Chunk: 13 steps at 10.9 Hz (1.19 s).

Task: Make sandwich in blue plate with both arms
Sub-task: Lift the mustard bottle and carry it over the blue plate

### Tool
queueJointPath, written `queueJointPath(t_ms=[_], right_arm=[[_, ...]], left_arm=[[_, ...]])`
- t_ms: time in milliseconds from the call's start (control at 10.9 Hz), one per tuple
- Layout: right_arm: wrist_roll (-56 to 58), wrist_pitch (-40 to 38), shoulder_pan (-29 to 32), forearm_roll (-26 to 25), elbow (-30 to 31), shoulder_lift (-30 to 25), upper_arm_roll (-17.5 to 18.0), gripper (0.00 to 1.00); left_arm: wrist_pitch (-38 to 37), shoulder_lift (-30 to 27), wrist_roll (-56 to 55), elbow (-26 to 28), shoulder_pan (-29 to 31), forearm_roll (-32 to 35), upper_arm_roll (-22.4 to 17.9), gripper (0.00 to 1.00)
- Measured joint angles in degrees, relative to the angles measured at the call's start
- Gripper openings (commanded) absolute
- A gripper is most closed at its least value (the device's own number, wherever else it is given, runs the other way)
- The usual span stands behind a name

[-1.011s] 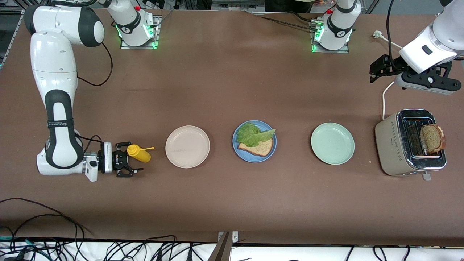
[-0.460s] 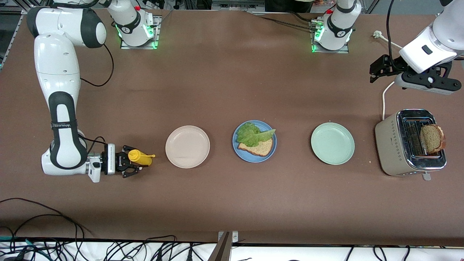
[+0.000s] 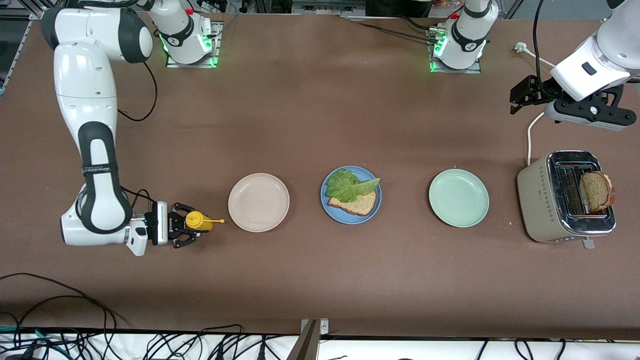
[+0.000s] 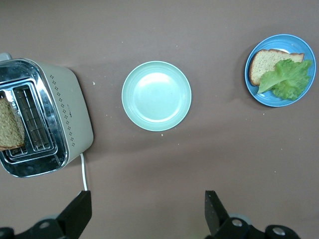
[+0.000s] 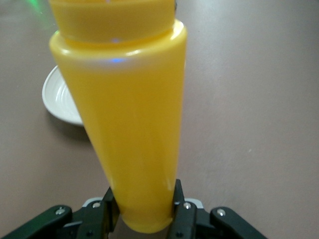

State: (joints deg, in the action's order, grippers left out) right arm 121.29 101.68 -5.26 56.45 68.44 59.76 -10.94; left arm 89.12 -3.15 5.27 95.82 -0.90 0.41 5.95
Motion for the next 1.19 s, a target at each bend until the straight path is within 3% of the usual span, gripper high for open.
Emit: queueJointPath(t_ms=[551, 919, 1195], right_arm=[[-24.26, 0.31, -15.12, -14.33, -0.31, -9.84, -11.68, 0.00], [-36.36, -1.81, -30.91, -16.69, -0.27, -10.69, -26.87, 0.00], [-47.28, -5.49, -40.18, -21.17, -0.86, -10.94, -33.88, 0.00]], left_arm=[[0.00, 0.00, 0.00, 0.00, 0.00, 0.00, 0.00, 1.00], [0.00, 0.01, 0.00, 0.01, 0.01, 0.00, 0.01, 1.00], [0.00, 0.01, 0.00, 0.01, 0.01, 0.00, 0.01, 1.00]])
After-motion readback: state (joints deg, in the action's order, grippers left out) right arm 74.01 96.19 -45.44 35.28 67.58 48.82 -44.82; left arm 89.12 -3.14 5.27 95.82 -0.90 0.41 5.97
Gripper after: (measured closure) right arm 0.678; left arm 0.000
